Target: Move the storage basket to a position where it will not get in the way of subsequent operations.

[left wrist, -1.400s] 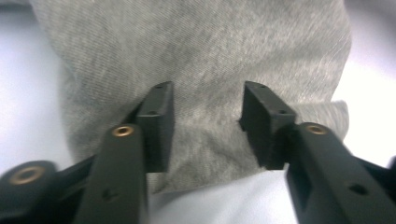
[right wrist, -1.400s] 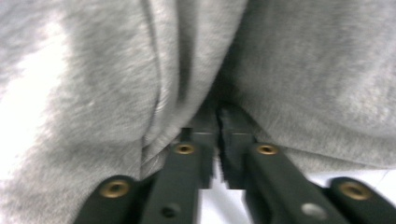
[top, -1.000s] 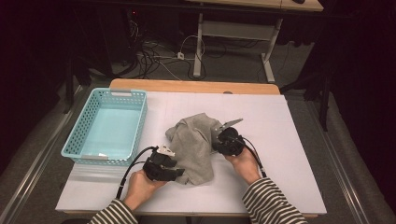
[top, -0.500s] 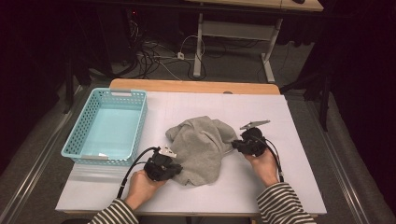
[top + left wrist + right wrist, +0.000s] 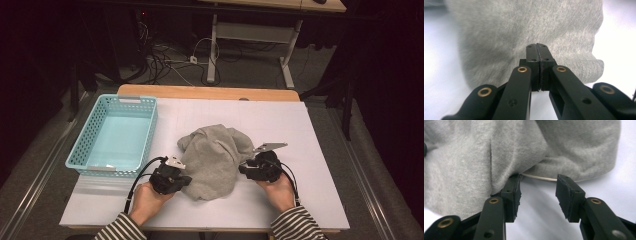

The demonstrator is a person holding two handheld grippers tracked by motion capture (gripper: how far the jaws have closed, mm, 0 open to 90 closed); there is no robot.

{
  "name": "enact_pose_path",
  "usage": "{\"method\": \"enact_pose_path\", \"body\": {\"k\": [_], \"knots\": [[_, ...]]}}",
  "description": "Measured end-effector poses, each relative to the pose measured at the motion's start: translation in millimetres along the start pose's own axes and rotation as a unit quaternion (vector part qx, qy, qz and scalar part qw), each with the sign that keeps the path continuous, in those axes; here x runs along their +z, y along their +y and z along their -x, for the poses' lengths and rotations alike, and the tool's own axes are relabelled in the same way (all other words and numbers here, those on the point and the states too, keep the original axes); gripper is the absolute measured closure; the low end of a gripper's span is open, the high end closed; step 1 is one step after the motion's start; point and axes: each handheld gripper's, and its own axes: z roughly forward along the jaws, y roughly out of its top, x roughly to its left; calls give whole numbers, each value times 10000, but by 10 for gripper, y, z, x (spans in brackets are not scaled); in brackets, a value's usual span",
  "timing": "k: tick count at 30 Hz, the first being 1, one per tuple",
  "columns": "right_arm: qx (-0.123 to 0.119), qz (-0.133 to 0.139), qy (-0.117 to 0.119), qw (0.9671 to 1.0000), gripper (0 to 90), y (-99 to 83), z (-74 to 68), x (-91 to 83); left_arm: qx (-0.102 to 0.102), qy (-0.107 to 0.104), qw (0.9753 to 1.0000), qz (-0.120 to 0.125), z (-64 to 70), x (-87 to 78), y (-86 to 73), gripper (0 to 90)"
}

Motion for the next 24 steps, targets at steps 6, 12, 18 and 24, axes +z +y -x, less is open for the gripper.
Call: {"method": "enact_pose_path", "body": {"k": [6,12,18,24], "knots": [[-27,-20,4,10000,525,-29,-39,5,-153,285,9994,154,-60,-231,-92,866],[-95,-10,4,10000,525,-34,-65,1,-146,558,9983,118,-84,-275,-130,861],[-95,74,-22,9999,525,-33,-62,-17,-176,90,9994,302,15,-131,-92,546],[-95,57,-16,9999,524,-29,-41,2,-13,211,9998,14,144,140,0,436]]}}
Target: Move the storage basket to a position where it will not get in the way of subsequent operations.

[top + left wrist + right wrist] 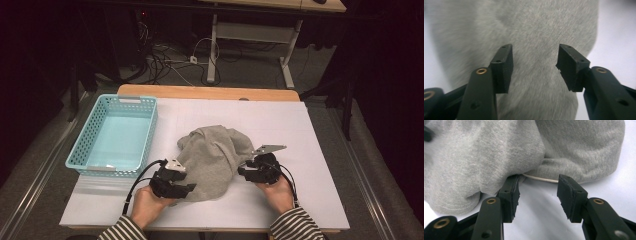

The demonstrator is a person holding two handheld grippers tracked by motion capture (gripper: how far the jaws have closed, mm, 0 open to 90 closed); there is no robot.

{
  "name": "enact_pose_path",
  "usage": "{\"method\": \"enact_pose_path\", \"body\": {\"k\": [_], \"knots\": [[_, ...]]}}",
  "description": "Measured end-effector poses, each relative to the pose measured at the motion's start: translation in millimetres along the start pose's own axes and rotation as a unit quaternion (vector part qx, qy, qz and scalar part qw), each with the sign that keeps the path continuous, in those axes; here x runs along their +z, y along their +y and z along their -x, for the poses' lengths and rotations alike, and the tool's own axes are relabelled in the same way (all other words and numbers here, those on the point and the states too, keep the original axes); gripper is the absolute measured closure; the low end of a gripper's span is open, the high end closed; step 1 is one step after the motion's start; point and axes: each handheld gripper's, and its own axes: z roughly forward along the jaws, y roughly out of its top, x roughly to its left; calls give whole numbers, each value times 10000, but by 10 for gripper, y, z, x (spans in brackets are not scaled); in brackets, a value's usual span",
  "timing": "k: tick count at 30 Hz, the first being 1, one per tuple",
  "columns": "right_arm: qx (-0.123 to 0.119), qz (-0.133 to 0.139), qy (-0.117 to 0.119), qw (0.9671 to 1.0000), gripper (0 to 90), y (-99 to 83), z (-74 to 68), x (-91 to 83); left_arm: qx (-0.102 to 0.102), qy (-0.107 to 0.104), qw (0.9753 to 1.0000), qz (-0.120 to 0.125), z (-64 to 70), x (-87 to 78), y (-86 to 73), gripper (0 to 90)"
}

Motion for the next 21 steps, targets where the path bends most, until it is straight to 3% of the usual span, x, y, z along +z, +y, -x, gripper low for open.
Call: {"method": "enact_pose_path", "body": {"k": [2,5,10,11,14,17,21], "knots": [[11,15,3,10000,523,-2,12,1,156,158,9996,-178,19,100,23,435],[-2,30,6,10000,521,-4,26,2,265,234,9994,-54,26,140,34,450],[47,19,47,10000,521,0,35,25,352,-2,9993,-126,47,138,45,806],[42,25,53,10000,523,1,37,29,387,-7,9991,-159,52,133,47,842],[-4,36,31,10000,525,3,26,11,301,-154,9991,-267,28,84,45,858],[10,105,-16,9999,526,-5,33,-37,317,-181,9992,-163,29,-26,27,860],[95,134,-8,9999,531,-24,72,-66,247,-75,9997,-13,-2,-208,-30,860]]}}
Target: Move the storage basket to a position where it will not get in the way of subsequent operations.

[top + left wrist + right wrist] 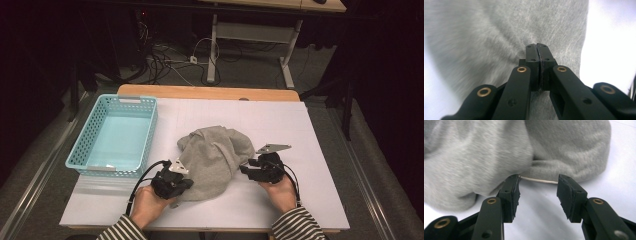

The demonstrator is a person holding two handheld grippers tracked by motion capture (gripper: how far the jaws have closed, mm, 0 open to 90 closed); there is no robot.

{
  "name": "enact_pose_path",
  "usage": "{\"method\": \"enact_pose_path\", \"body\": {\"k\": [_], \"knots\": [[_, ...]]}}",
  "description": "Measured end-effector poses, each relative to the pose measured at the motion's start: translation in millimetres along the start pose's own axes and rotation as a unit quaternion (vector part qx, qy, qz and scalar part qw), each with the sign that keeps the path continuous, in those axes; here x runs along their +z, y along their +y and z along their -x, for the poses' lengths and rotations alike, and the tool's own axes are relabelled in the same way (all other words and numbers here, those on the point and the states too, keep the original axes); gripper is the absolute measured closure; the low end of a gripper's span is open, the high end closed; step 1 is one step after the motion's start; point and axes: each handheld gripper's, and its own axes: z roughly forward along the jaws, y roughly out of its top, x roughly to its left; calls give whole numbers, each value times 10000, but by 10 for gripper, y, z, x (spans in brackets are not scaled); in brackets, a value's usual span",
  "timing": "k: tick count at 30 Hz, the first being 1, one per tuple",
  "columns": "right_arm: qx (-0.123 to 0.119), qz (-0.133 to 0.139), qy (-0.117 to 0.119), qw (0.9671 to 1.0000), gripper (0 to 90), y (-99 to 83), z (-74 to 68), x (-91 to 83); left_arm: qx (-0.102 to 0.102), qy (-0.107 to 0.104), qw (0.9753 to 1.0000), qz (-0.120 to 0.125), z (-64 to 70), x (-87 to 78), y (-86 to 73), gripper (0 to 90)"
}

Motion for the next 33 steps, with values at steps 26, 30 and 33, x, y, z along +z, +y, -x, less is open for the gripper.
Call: {"method": "enact_pose_path", "body": {"k": [26,30,33], "knots": [[-40,-71,-64,9999,541,148,-143,187,-456,194,9986,191,-178,18,-172,502],[-29,-323,-34,9995,521,165,-155,331,-506,172,9985,91,-225,97,-160,499],[-83,-374,14,9993,574,156,-168,337,-475,166,9987,71,-230,117,-158,494]]}}
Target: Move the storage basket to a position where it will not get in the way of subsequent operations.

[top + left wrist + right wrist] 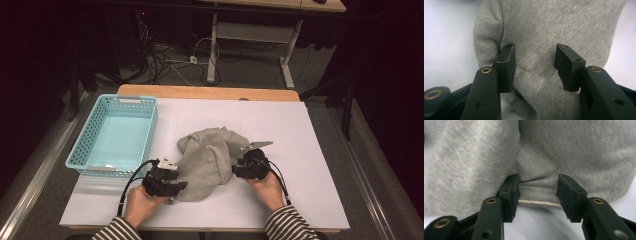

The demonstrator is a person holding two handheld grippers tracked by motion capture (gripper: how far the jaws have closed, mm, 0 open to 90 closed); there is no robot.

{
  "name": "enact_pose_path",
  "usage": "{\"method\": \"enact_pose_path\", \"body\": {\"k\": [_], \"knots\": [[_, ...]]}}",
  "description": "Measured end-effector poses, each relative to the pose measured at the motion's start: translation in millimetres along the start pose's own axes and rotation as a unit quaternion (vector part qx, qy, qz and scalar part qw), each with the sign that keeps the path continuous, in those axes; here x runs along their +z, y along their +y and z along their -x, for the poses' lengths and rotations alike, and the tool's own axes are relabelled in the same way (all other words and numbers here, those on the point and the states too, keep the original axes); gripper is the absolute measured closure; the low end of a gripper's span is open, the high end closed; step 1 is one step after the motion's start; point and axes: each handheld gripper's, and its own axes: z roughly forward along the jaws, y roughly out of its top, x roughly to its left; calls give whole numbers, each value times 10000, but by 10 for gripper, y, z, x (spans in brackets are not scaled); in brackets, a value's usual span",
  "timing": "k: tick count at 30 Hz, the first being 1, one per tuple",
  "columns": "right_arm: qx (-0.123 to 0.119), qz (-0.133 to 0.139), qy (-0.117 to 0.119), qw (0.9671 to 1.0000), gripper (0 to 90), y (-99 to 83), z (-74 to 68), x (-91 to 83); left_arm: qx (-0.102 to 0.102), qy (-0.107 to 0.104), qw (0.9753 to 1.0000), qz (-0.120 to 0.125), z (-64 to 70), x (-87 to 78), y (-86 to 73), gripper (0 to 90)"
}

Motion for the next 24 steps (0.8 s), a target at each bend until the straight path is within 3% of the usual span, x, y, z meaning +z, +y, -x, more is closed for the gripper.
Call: {"method": "enact_pose_path", "body": {"k": [4,6,11,14,21,24], "knots": [[-199,-203,104,9995,808,-2,-48,-14,25,-5,10000,3,15,9,-4,499],[-298,-256,68,9992,859,5,-60,-28,31,-33,10000,-2,16,12,-5,499],[-312,-192,98,9993,869,7,5,-154,101,-40,9999,-10,28,17,-9,500],[-373,-70,-52,9993,869,-9,79,-307,100,-56,9999,-8,27,20,-9,501],[-24,195,-689,9974,869,-154,461,-622,157,41,9999,-7,47,26,-12,535],[228,258,-730,9967,860,-217,599,-614,171,57,9998,-30,31,21,-10,593]]}}
